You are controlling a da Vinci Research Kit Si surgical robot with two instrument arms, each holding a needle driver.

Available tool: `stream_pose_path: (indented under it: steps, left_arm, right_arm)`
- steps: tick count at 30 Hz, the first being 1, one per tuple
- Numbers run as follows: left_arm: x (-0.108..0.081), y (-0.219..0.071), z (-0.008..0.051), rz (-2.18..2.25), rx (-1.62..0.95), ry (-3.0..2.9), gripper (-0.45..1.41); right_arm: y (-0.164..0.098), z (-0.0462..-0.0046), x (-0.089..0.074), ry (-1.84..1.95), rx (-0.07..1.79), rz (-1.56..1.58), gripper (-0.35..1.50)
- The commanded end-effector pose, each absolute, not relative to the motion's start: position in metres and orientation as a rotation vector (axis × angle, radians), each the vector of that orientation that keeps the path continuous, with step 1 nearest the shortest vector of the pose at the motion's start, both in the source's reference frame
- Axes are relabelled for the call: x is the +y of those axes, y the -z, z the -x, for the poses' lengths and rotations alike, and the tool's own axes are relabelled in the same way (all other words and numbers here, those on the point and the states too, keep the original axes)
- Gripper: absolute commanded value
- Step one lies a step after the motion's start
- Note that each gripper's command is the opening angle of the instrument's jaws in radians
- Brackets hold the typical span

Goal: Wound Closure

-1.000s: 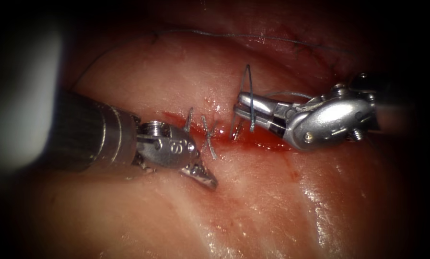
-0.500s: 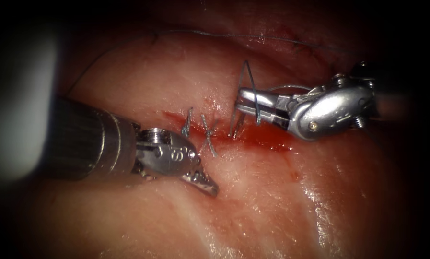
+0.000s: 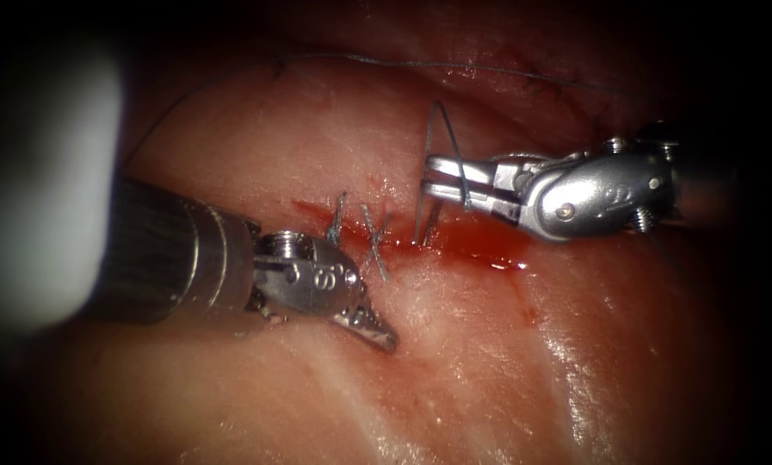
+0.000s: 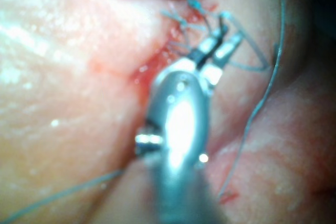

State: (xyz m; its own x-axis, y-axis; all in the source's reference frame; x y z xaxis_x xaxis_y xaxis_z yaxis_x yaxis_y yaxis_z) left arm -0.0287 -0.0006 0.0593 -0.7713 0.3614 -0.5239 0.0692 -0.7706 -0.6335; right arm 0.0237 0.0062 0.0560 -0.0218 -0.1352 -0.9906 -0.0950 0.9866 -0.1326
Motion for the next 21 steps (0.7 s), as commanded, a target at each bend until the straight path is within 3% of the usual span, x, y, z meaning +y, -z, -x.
stream_pose_path:
  steps: [1,21]
  left_arm:
    - [-0.0013,-0.06,0.0292,0.98,-0.985,-2.633,-0.32]
    - [-0.0018,-0.0617,0.031,0.974,-0.967,-2.633,-0.28]
  right_arm:
    - [-0.0564,-0.0243,0.0062,-0.001,1.59,0.157,-0.35]
    - [-0.0563,-0.0246,0.0078,-0.07,1.586,0.117,-0.35]
